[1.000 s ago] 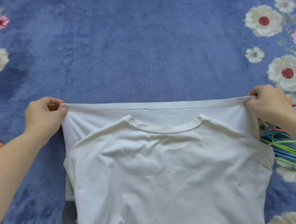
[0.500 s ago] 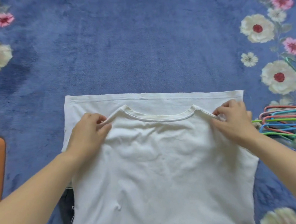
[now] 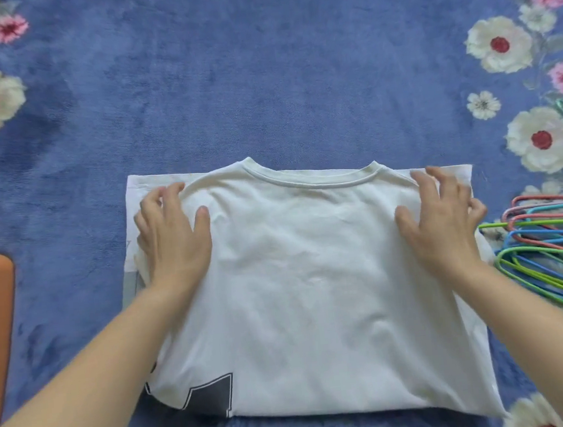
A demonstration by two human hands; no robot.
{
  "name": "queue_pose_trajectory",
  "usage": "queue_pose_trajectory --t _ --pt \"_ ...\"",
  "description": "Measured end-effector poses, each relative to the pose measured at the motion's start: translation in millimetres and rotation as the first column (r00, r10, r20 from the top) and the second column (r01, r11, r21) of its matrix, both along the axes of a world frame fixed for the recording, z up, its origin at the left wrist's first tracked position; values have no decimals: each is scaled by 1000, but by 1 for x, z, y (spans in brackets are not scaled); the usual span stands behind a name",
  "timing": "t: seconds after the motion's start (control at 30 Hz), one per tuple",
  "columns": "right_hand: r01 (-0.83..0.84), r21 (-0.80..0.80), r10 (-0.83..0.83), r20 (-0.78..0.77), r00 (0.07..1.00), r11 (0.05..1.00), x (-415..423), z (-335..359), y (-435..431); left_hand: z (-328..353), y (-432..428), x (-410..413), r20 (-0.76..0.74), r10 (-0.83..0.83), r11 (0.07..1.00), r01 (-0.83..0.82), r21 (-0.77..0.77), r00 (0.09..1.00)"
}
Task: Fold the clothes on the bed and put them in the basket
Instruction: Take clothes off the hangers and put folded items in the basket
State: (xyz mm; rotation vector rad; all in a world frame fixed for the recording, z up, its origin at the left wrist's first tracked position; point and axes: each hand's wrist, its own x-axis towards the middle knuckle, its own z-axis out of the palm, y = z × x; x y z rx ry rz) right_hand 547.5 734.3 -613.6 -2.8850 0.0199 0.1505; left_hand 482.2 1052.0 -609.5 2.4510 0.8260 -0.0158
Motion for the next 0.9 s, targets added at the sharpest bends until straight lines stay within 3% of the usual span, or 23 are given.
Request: queue_pose_trajectory --t 0.1,0.23,0.37,0.47,0.53,0.6,0.7,0.8,0.9 --pt "79 118 -89 81 993 990 -46 4 -4 0 -6 -48 21 237 969 -234 -84 971" --pt "348 213 -363 36 931 913 -107 5 -22 4 -4 -82 -113 507 793 -514 -326 854" --pt "574 379 -587 -92 804 726 -132 8 -34 11 9 -69 -197 437 746 -475 -466 878" --pt "702 374 -663 -248 706 607 -133 6 -40 5 27 -52 -235 333 746 -408 -527 913" --pt "721 369 -645 -326 691 586 -131 6 -43 2 40 -44 -176 289 838 -337 -429 941" --pt "705 363 -620 -337 709 609 -121 5 -48 5 54 -39 -81 305 919 -315 -236 949" --pt "705 335 -648 -280 708 625 -114 4 -61 7 59 -49 -55 264 957 -268 -111 963" --pt "704 325 -672 -225 706 631 -117 8 -67 3 48 -73 -140 331 904 -356 -235 933" --pt "743 366 -629 -395 670 561 -131 12 -73 18 39 -107 -212 371 757 -426 -496 904"
